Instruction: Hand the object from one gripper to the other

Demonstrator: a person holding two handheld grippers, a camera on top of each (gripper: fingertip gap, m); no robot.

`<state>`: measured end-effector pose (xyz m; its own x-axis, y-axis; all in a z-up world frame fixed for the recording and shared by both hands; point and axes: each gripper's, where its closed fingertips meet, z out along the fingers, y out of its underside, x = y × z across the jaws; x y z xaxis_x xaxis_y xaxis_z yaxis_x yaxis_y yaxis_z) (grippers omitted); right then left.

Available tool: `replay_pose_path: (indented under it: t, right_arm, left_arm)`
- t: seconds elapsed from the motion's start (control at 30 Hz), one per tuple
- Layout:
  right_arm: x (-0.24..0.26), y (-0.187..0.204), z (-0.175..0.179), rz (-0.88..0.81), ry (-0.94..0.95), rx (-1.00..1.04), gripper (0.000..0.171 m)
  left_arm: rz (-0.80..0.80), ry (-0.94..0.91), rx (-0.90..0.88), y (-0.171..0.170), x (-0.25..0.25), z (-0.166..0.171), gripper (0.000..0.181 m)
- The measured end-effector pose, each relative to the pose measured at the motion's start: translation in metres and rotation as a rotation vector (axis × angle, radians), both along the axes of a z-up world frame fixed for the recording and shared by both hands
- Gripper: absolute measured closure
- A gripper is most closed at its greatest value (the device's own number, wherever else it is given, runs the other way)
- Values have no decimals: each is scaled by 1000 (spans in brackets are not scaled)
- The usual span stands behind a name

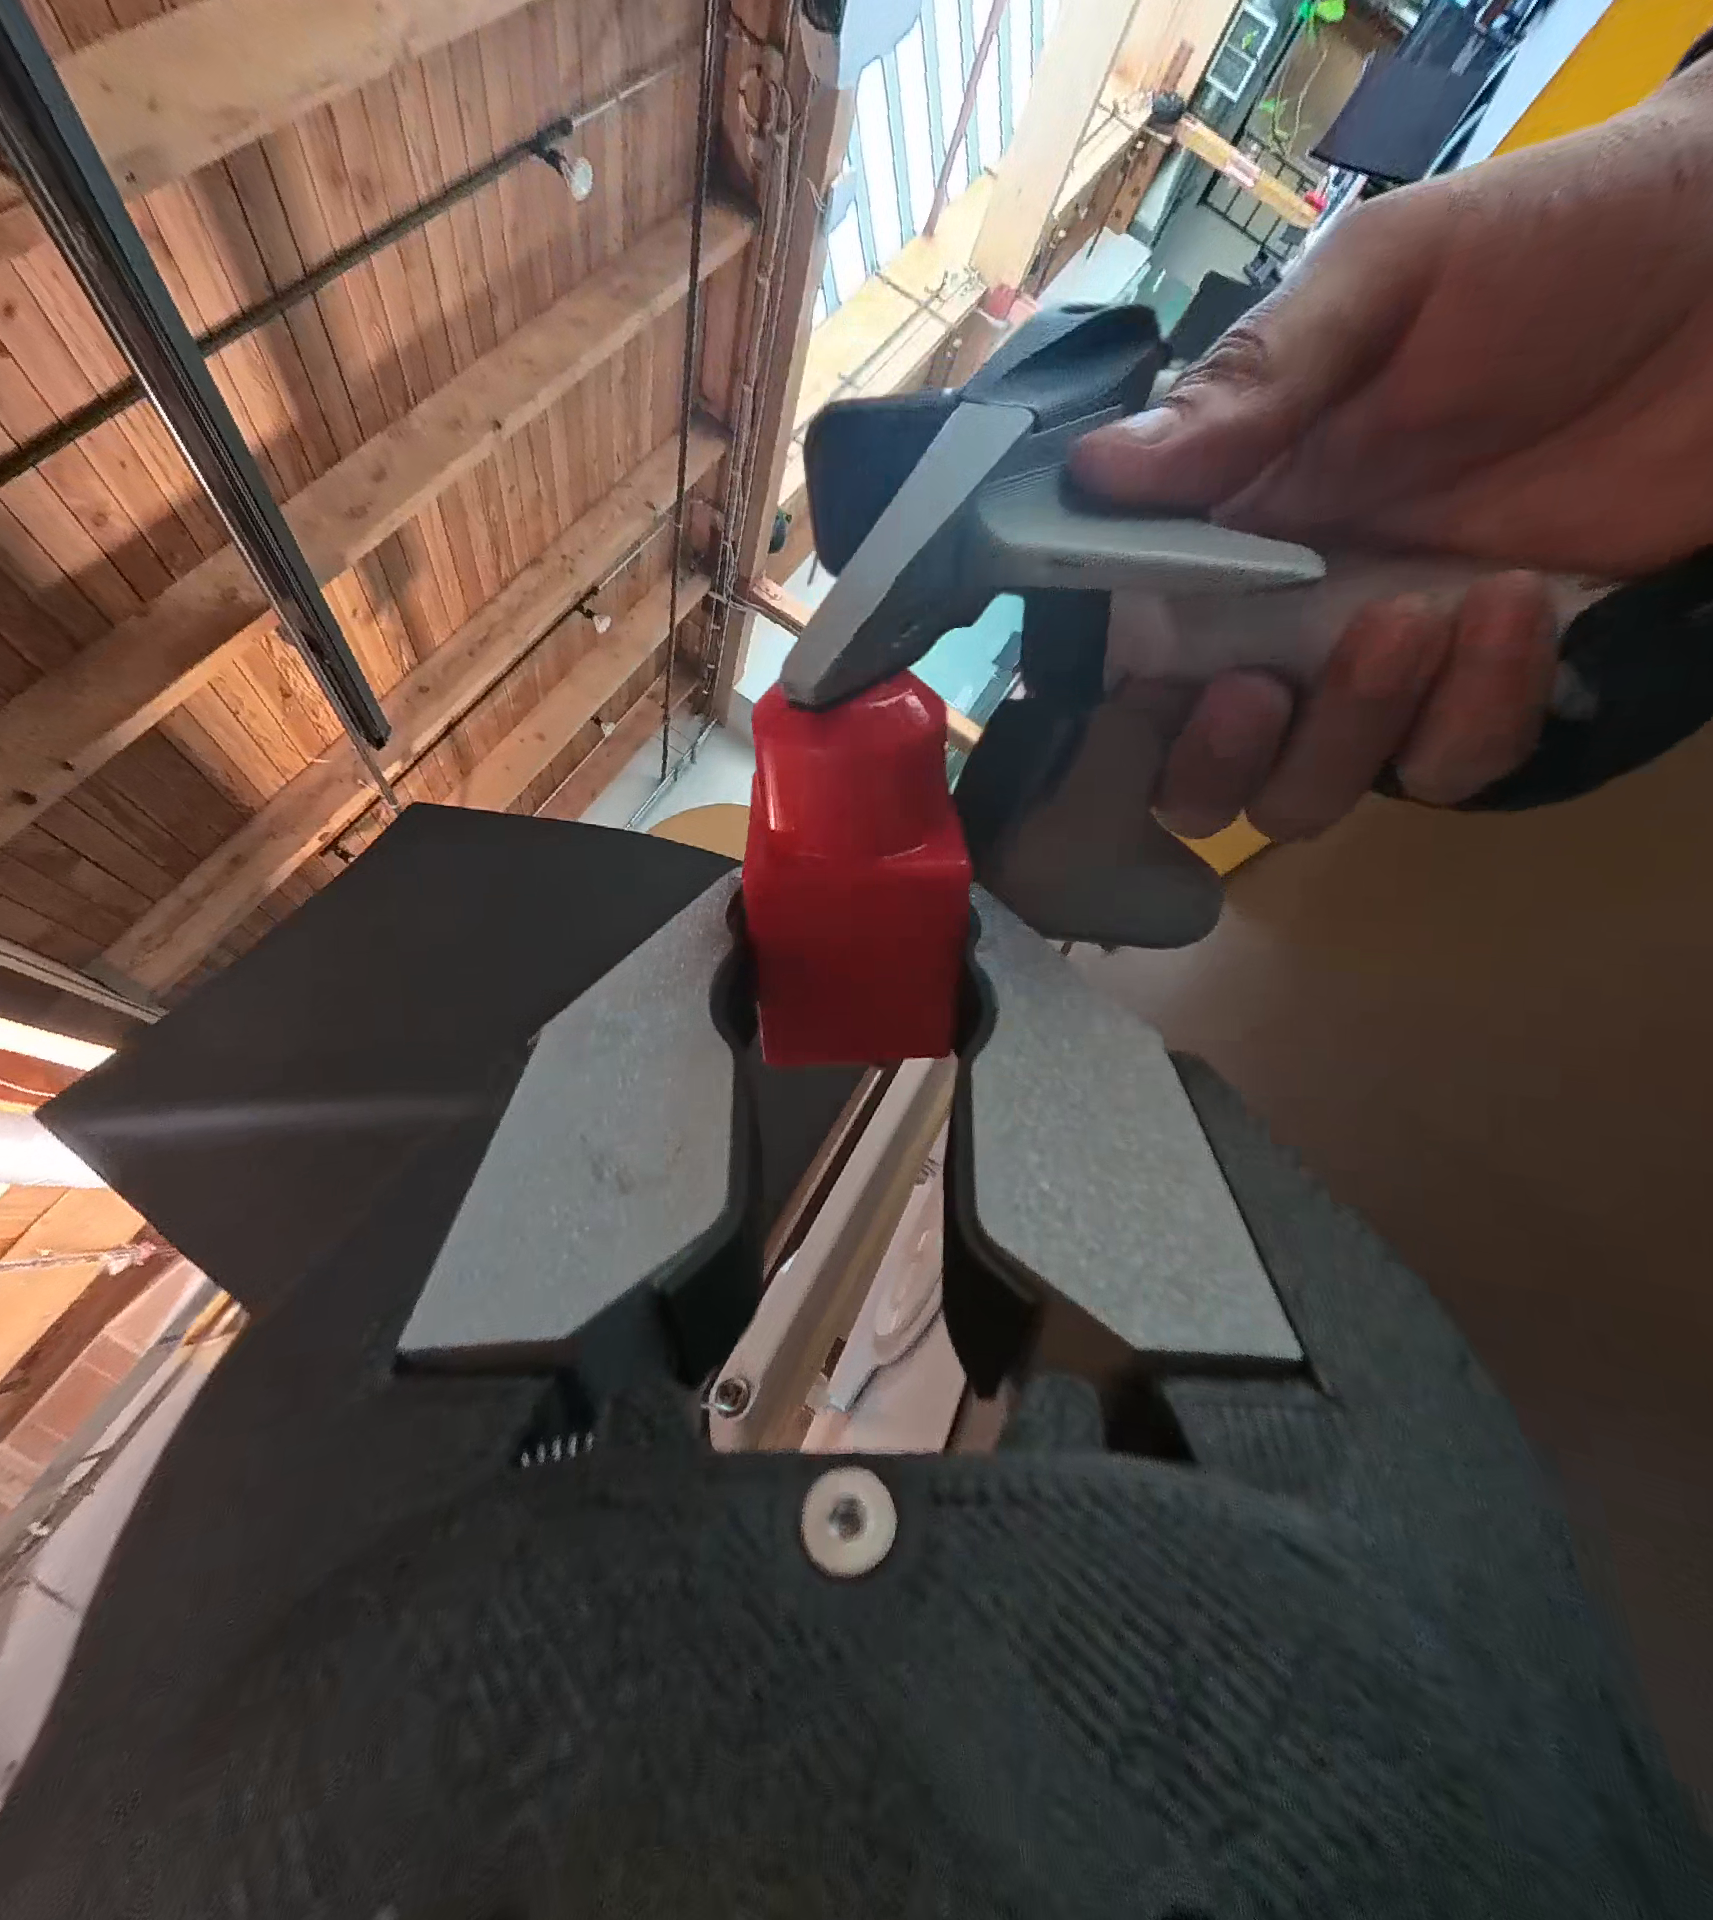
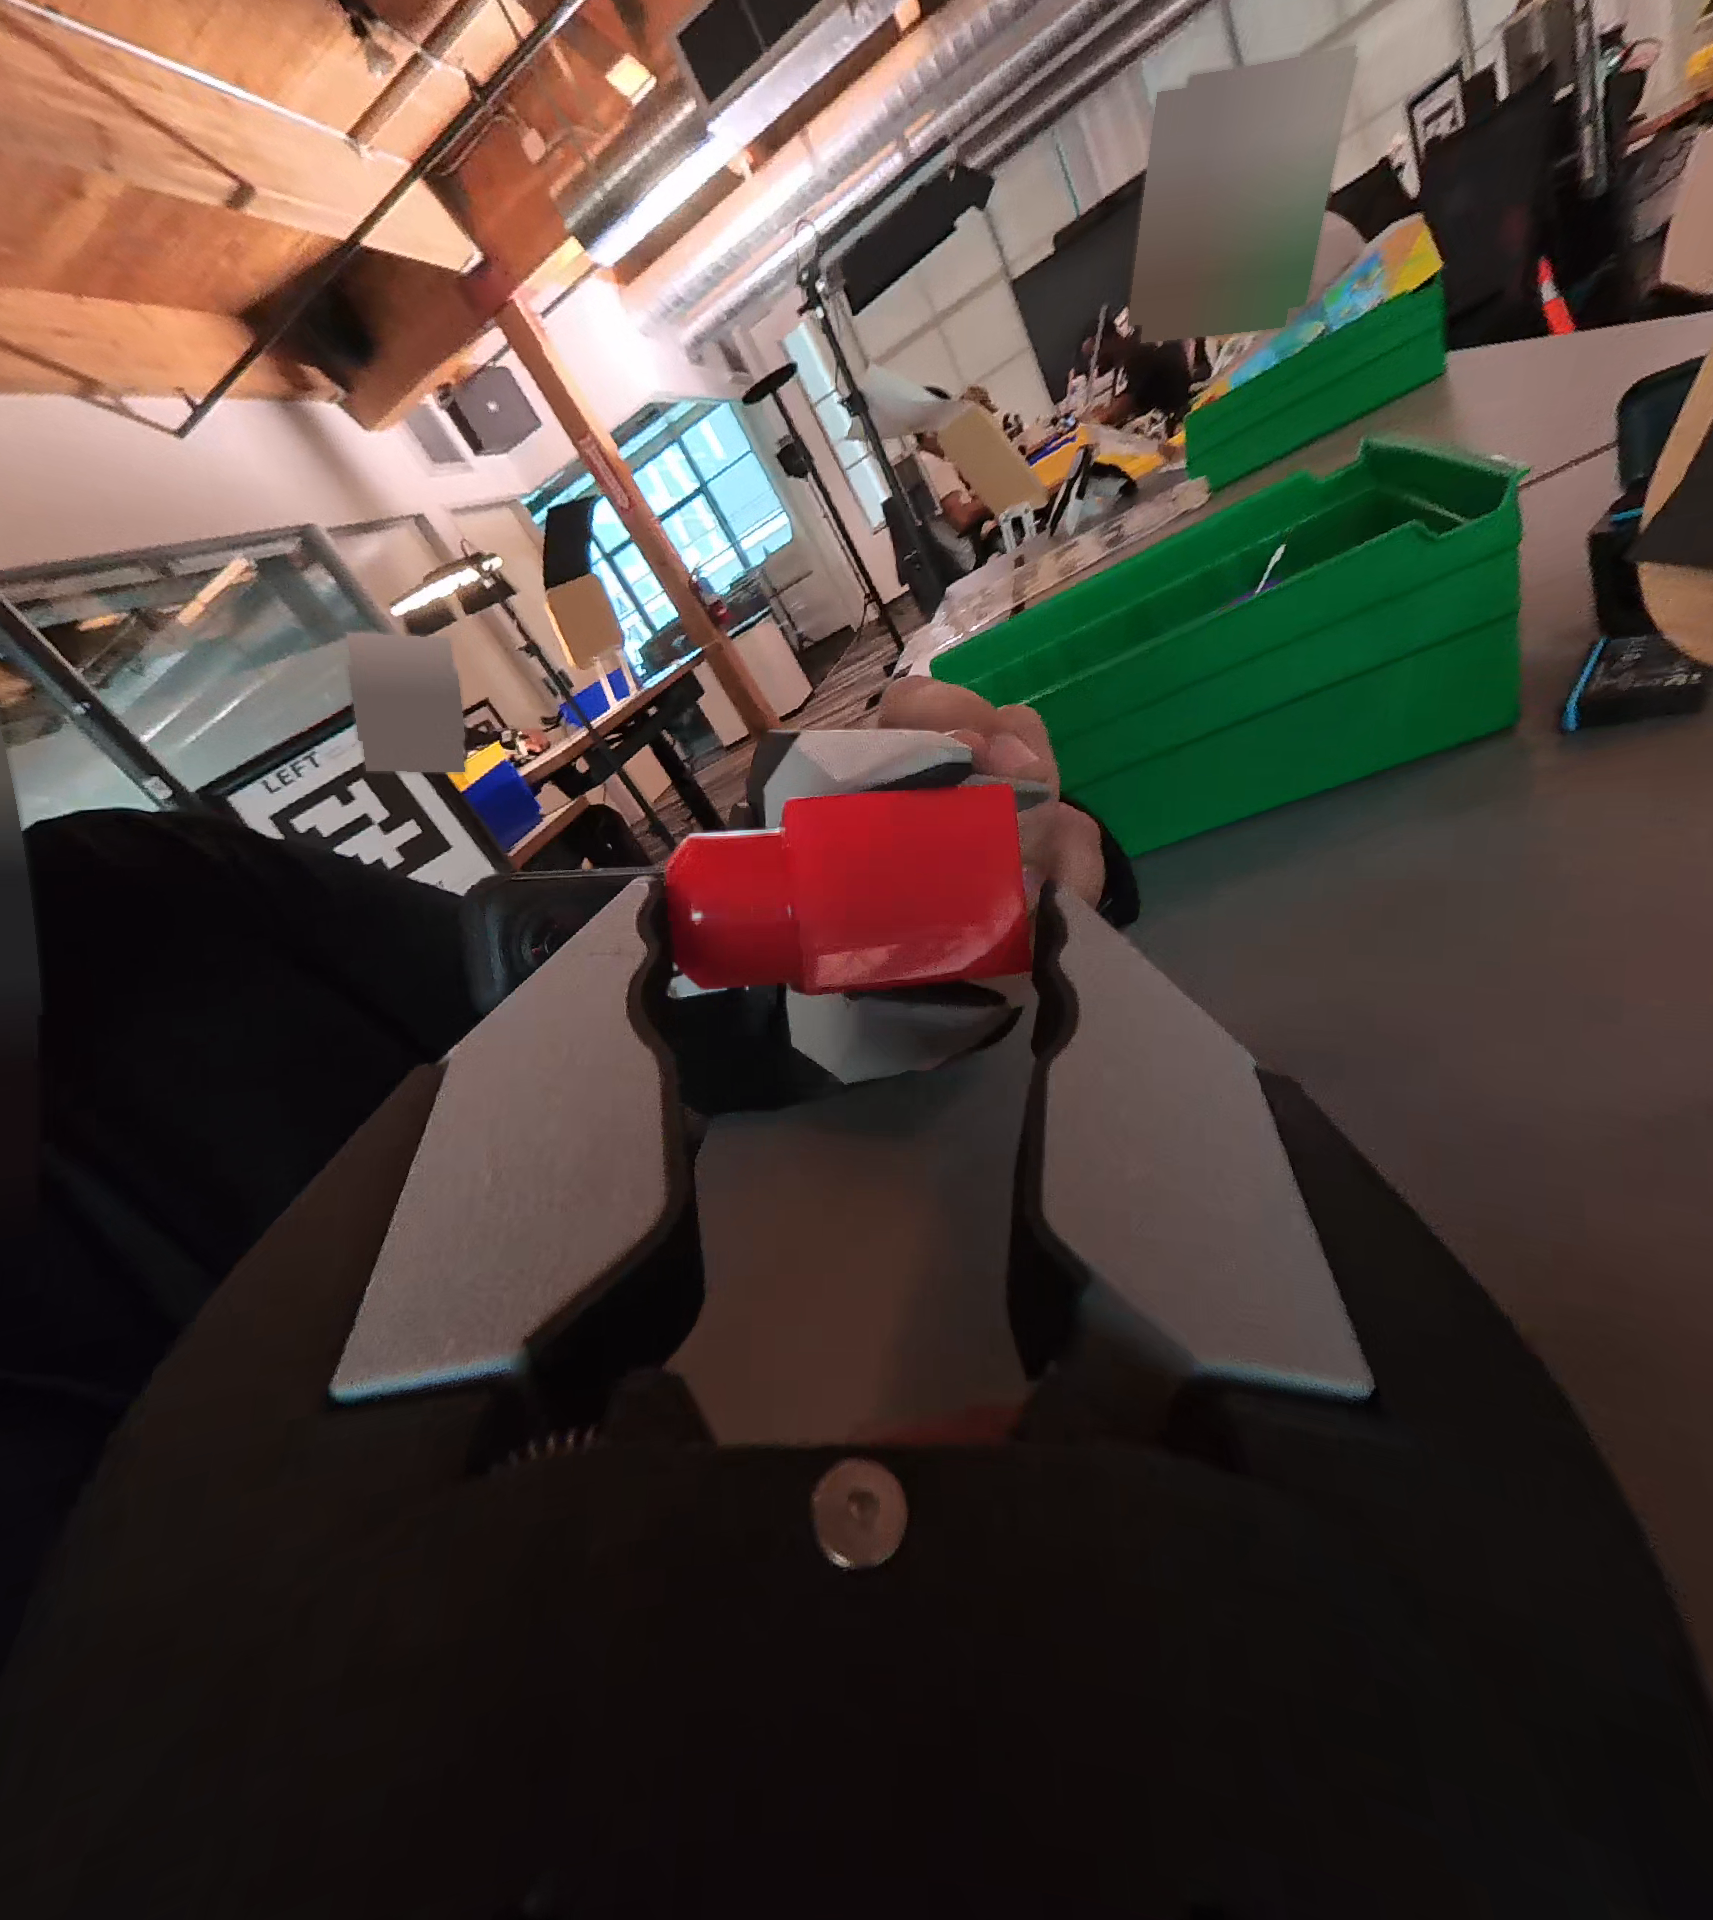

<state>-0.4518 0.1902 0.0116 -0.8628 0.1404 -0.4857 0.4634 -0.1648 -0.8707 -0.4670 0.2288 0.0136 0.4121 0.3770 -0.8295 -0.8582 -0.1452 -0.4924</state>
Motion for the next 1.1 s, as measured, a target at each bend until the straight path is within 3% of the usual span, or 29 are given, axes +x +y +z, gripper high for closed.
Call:
replay_pose_path:
  t: [0.1, 0.13, 0.27, 0.47, 0.53, 0.63, 0.83, 0.93, 1.1]
  right_arm:
    - [1, -2, -2, 25, -28, -13, 91]
    - [3, -3, 0, 39, -16, -24, 104]
    - [-5, -2, -9, -36, 42, 75, 105]
    - [-31, 19, -18, -302, 232, 314, 105]
    - [-39, 33, -18, -417, 361, 449, 105]
    - [-44, 46, -20, -547, 606, 712, 105]
    - [-42, 43, -24, -650, 966, 1061, 105]
    - [-43, 41, -32, -646, 1031, 1154, 105]
    - [-34, 14, -33, -617, 1120, 1137, 105]
  left_arm:
    - [-16, -1, 2, 1, 3, 0, 148]
    - [-9, -13, -6, 2, 1, -2, 148]
    - [17, -29, -23, 3, -6, -8, 148]
    - [-9, -177, -84, 5, -15, -23, 140]
    - [-40, -310, -146, 6, -20, -36, 131]
    - [-129, -648, -176, 4, -29, -48, 118]
    - [-458, -1252, -164, -4, -19, -42, 99]
    - [-571, -1355, -107, -8, -15, -27, 98]
    - [-569, -1390, -96, 0, -10, -28, 107]
